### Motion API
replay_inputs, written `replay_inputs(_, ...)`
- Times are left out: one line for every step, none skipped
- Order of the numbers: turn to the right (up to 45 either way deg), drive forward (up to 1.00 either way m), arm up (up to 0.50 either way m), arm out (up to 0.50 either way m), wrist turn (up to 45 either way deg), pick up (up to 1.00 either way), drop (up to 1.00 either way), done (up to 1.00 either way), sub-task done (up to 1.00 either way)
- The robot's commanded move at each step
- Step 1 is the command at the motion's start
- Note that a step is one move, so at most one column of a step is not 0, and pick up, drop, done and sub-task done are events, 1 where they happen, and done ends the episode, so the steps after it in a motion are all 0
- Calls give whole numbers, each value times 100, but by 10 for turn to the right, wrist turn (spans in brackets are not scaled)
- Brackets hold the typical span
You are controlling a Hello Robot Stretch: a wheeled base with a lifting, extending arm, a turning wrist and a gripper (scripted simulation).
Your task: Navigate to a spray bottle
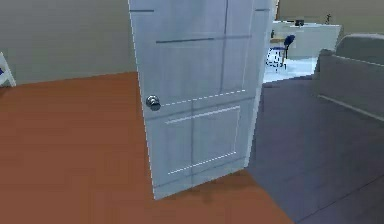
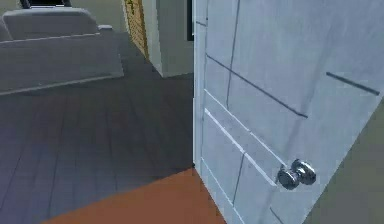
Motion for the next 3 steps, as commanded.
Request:
replay_inputs(360, 0, 0, 0, 0, 0, 0, 0, 0)
replay_inputs(0, 100, 0, 0, 0, 0, 0, 0, 0)
replay_inputs(0, 100, 0, 0, 0, 0, 0, 0, 0)
